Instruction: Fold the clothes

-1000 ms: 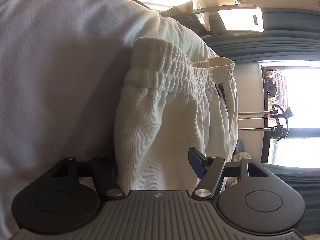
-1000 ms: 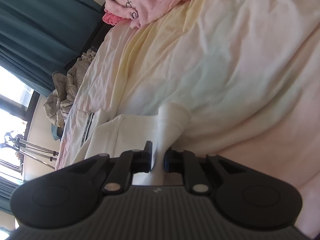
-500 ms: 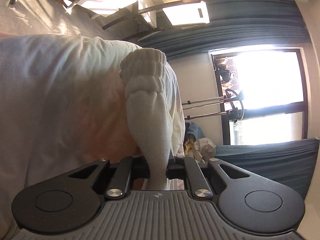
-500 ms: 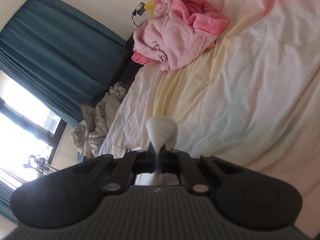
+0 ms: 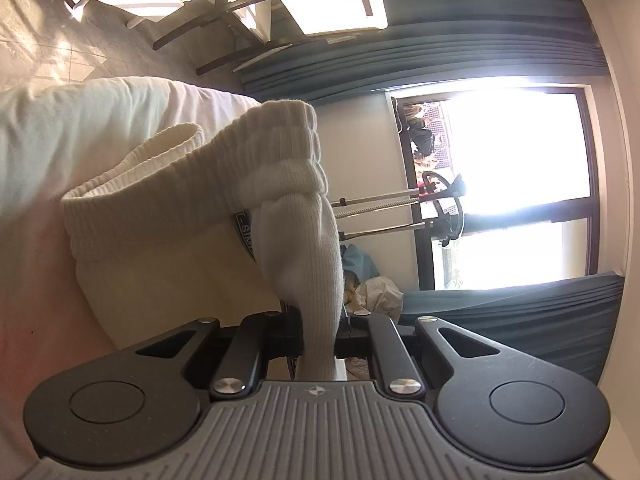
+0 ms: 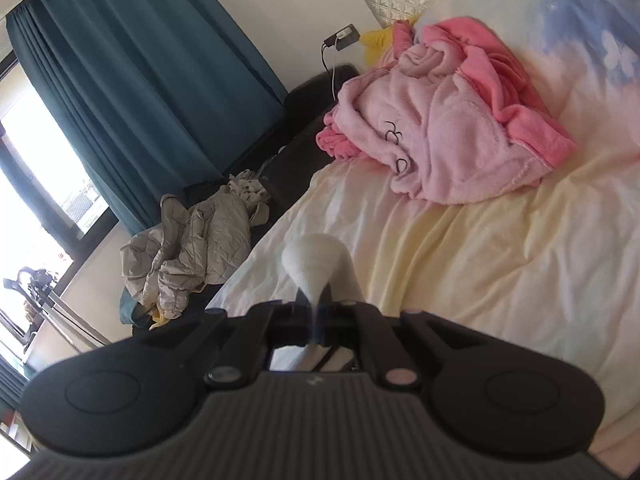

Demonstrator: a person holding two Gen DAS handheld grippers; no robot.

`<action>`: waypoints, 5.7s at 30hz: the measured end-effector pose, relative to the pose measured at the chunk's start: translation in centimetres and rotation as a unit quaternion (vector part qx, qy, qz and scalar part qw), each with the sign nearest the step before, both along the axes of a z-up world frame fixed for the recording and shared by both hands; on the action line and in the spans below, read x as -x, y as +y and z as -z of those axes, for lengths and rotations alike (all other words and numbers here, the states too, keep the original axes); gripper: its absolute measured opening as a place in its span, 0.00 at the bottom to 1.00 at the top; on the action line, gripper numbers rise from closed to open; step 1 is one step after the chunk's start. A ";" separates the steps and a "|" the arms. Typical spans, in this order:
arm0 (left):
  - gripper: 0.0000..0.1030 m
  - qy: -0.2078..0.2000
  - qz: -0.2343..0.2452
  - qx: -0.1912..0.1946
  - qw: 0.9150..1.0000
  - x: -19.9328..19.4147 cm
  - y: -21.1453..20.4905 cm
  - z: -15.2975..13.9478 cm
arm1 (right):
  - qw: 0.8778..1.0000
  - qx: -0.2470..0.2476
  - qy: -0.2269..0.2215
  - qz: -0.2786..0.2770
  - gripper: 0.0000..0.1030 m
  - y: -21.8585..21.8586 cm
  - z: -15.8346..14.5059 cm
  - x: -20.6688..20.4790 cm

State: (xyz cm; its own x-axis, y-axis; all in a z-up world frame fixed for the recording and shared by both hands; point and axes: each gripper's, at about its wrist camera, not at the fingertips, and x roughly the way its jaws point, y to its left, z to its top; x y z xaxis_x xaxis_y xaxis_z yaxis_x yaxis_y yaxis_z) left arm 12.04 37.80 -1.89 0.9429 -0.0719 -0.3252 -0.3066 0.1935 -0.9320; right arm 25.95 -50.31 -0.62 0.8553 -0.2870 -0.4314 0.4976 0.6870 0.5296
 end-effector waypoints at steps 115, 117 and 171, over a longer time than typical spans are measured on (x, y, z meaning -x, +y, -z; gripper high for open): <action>0.80 0.044 0.127 -0.370 0.919 7.1 -18.0 -0.6 | 0.945 -0.323 0.055 -0.023 0.34 -1.6 16.9 14.8; 0.80 0.049 0.152 -0.373 0.914 5.9 -19.3 -0.3 | 0.944 -0.326 0.051 -0.022 0.36 -1.6 17.0 14.8; 0.83 0.125 0.290 -0.572 0.757 -3.1 -31.6 7.8 | 1.000 0.013 -0.025 -0.001 0.15 6.0 6.7 9.4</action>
